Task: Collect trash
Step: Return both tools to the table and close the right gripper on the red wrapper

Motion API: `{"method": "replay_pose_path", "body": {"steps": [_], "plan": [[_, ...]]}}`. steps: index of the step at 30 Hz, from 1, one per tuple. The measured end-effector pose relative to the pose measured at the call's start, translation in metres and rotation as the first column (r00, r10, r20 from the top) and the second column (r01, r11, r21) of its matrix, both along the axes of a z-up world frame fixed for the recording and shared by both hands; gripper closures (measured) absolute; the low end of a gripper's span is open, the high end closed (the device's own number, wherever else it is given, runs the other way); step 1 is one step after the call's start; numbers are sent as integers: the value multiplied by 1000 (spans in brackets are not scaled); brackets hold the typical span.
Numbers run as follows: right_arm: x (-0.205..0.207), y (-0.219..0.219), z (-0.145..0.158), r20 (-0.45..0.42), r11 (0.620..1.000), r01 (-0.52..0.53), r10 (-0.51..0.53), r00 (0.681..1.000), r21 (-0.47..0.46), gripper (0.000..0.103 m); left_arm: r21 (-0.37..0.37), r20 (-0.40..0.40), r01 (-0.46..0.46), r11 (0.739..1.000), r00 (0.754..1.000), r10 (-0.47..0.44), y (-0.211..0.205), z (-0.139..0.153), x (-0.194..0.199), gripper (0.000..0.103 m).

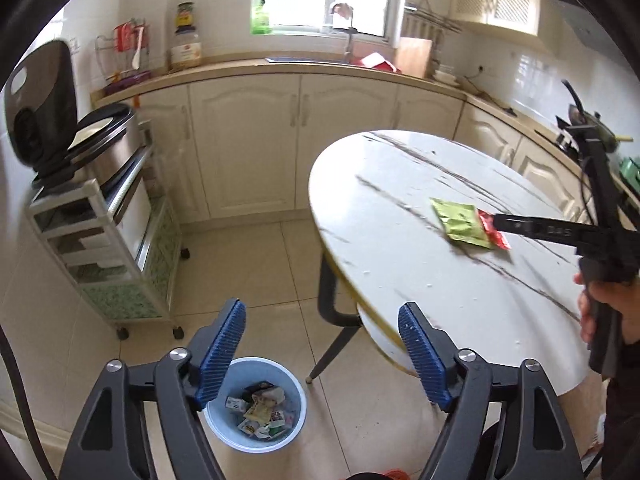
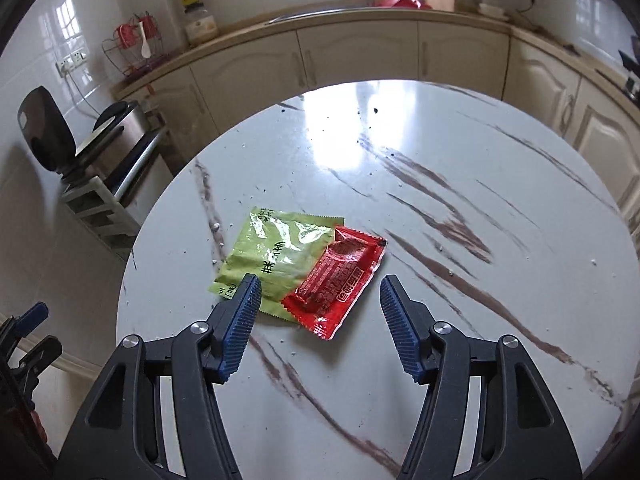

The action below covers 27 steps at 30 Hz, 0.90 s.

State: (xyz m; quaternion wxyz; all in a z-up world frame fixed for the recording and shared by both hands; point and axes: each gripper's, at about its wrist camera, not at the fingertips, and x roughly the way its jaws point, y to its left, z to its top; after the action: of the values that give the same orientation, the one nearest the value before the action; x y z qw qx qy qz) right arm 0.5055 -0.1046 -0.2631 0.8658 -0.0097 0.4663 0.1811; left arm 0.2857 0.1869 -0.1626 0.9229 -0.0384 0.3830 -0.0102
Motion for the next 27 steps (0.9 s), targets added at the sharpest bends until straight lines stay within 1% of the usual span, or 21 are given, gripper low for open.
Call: {"method": "replay_pose_path", "body": {"steps": [5, 8, 11, 13, 16, 18, 20, 25, 27], "plan": [[9, -2, -14, -30, 1000, -10, 10, 1000, 4, 44, 14, -3, 36, 999, 999, -36, -24, 5, 12, 26], [13, -5, -22, -31, 1000, -8, 7, 999, -19, 51, 26, -7, 43, 999, 999, -43, -31, 5, 17, 25], [11, -11, -22, -20, 999, -20, 19, 1000, -27, 61, 28, -13, 49, 998, 999, -49, -38, 5, 23, 25], [13, -14, -22, -21, 999, -28, 27, 999, -34, 73, 30, -14, 55, 998, 998, -55, -44, 5, 27, 25], [12, -18, -22, -10, 996, -69, 68, 998, -65, 73, 29, -19, 68, 997, 998, -68, -51, 4, 32, 25], [8, -11, -22, 7, 986, -98, 100, 995, -134, 73, 33, -21, 76, 997, 997, -75, -54, 3, 34, 25], [4, -2, -22, 21, 974, -128, 134, 991, -188, 78, 38, -28, 83, 996, 996, -82, -62, 3, 37, 25], [0, -6, -19, 29, 972, -160, 167, 985, -172, 85, 49, -38, 105, 993, 994, -103, -72, 2, 44, 24], [-3, -12, -17, 43, 975, -154, 163, 986, -160, 89, 50, -43, 112, 992, 993, -110, -77, 2, 50, 23]]}}
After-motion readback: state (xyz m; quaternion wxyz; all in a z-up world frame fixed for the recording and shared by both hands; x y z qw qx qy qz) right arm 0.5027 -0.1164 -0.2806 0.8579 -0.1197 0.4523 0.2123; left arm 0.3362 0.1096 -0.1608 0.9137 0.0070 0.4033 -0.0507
